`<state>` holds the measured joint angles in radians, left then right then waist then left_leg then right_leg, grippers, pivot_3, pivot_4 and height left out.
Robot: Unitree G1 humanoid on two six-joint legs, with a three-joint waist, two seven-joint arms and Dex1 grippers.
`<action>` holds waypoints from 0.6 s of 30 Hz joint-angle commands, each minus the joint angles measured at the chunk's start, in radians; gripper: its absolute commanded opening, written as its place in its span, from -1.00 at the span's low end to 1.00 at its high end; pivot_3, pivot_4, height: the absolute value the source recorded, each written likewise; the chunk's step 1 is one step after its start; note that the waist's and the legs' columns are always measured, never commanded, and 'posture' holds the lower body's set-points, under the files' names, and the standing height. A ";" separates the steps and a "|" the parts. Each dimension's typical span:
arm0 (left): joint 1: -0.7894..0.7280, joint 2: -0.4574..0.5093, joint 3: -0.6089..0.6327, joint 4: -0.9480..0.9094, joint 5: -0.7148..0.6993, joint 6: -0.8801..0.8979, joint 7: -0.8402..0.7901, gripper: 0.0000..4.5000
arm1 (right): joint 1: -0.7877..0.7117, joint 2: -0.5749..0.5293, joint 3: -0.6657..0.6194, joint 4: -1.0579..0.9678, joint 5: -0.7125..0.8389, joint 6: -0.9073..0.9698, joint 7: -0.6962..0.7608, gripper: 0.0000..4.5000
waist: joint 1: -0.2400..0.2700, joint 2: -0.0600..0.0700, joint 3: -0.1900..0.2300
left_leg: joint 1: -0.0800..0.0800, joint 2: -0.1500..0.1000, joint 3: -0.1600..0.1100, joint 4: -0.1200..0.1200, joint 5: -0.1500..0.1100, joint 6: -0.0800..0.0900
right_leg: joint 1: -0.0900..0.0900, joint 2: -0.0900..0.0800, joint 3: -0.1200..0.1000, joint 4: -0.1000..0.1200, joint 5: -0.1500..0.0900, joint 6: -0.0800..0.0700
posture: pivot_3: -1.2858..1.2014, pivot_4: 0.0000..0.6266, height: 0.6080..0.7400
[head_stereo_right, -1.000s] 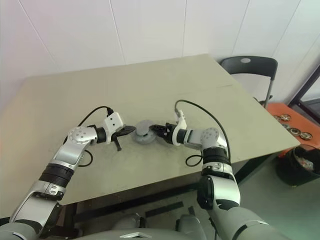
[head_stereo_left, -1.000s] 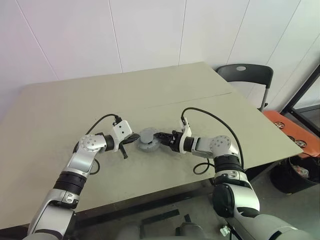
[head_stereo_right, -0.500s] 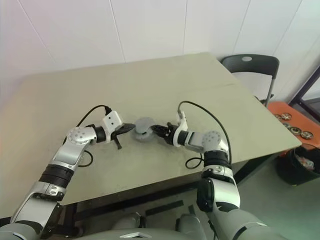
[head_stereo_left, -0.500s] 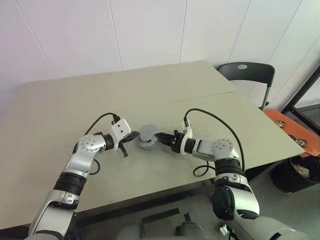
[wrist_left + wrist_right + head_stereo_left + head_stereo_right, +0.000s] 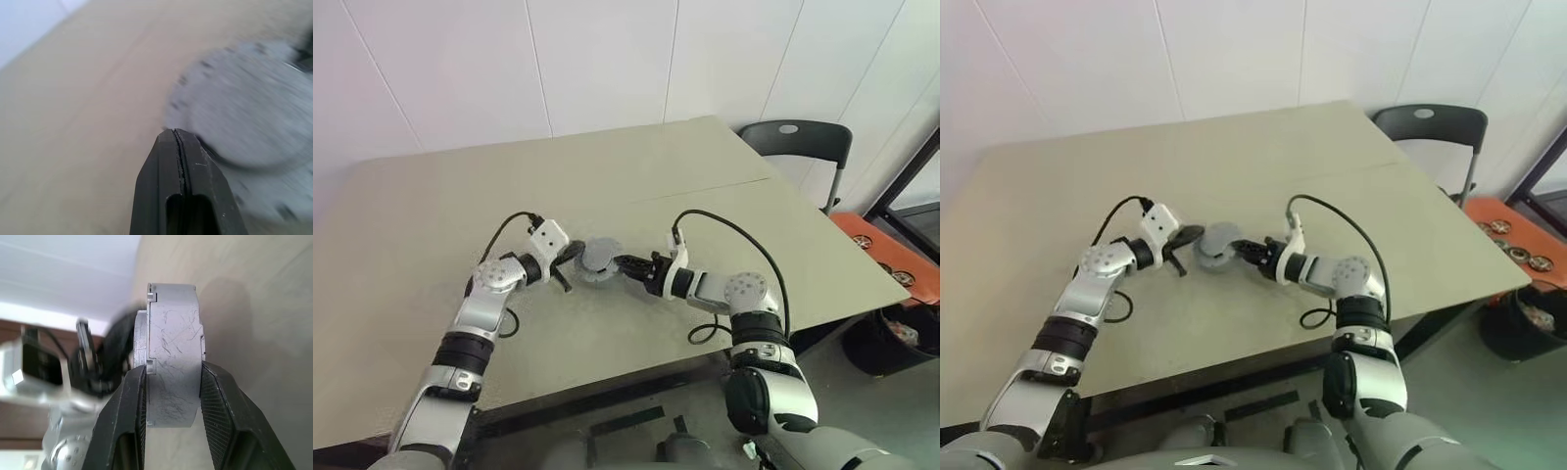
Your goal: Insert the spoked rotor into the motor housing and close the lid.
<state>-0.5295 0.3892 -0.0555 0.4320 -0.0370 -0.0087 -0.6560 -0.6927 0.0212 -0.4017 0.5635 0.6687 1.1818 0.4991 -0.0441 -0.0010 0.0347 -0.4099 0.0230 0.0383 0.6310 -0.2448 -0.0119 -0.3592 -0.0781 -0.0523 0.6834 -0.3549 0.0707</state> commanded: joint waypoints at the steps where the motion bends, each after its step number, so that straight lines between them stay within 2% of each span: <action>1: -0.039 -0.016 0.094 -0.028 -0.095 0.037 0.031 -1.00 | -0.037 0.011 -0.020 -0.036 0.067 -0.035 0.040 -0.47 | 0.001 0.000 0.000 | 0.000 0.000 0.000 0.000 0.000 0.000 | 0.000 0.000 0.000 0.000 0.000 0.000 | 0.03 -1.00 1.00; 9: 0.105 -0.073 0.177 -0.223 -0.333 0.325 -0.021 -1.00 | -0.045 0.032 -0.085 -0.039 0.134 -0.112 0.022 -0.47 | 0.001 -0.001 0.000 | 0.000 0.000 0.000 0.000 0.000 0.000 | 0.000 0.000 0.000 0.000 0.000 0.000 | 0.03 -1.00 1.00; 12: 0.136 -0.184 0.295 -0.232 -0.492 0.392 0.065 -1.00 | -0.053 0.046 -0.100 -0.017 0.136 -0.153 0.007 -0.47 | 0.001 -0.001 0.001 | 0.000 0.000 0.000 0.001 0.001 -0.001 | 0.000 0.000 0.000 0.001 0.000 0.000 | 0.03 -1.00 1.00; 13: 0.156 -0.209 0.300 -0.236 -0.506 0.403 0.073 -1.00 | -0.057 0.050 -0.106 0.000 0.134 -0.170 -0.001 -0.47 | 0.001 -0.001 0.000 | 0.000 0.000 0.000 0.001 0.001 -0.001 | 0.001 0.000 0.000 0.001 0.000 0.000 | 0.03 -1.00 1.00; 18: 0.194 -0.351 0.328 -0.299 -0.618 0.466 0.146 -0.34 | -0.068 0.057 -0.098 0.033 0.134 -0.206 0.002 -0.47 | 0.004 -0.002 0.001 | 0.001 0.000 0.000 0.001 0.001 -0.001 | 0.002 0.000 0.000 0.000 0.000 0.000 | 0.03 -1.00 1.00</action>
<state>-0.3139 0.0485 0.2617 0.1833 -0.6035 0.4443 -0.5332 -0.7087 0.0616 -0.4983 0.6253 0.7522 0.9888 0.4764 -0.0399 -0.0027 0.0355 -0.4089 0.0228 0.0380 0.6320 -0.2441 -0.0130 -0.3575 -0.0781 -0.0523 0.6837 -0.3548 0.0707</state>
